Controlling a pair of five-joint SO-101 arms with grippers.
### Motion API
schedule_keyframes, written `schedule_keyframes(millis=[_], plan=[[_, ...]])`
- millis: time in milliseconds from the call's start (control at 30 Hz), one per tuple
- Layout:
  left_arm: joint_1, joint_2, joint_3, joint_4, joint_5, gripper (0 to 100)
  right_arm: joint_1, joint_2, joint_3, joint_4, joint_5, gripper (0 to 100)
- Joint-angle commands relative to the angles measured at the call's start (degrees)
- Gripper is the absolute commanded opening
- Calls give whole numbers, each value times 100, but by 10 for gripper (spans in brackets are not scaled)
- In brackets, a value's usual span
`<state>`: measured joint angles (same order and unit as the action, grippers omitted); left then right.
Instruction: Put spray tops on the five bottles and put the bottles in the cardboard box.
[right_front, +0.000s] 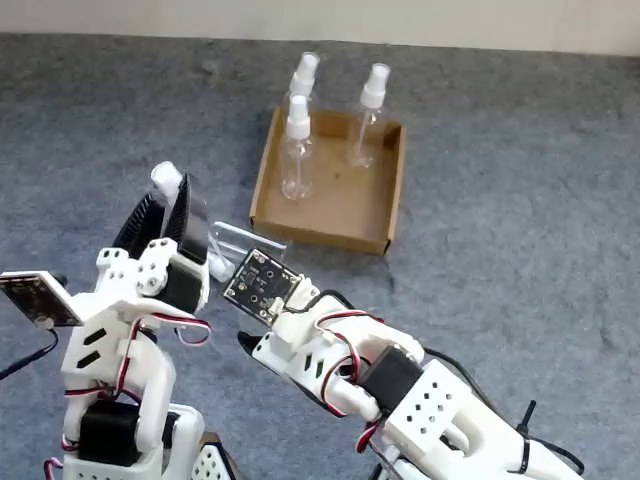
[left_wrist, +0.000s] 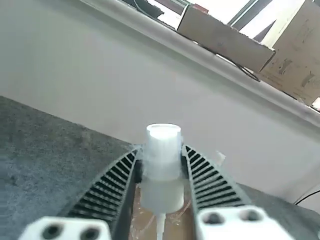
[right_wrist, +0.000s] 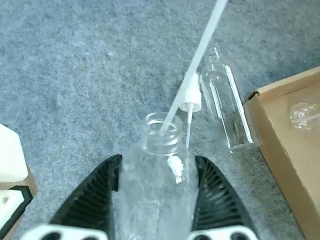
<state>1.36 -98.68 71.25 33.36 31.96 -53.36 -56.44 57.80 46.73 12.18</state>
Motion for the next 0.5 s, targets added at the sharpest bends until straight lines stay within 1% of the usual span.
schedule_keyframes(millis=[0, 167, 333, 400, 467], plan=[[338, -13, -13, 229, -62, 5, -22, -171, -13, -136, -9, 4], [453, -13, -22, 422, -62, 5, 66, -180, -31, -224, -18, 4], [453, -13, -13, 422, -79, 5, 778, -163, -48, -1314, -62, 4], [470, -13, -4, 422, -290, 5, 804, -154, -48, -1736, -273, 4], [470, -4, -4, 422, -343, 5, 796, -145, -40, -2044, -686, 4]])
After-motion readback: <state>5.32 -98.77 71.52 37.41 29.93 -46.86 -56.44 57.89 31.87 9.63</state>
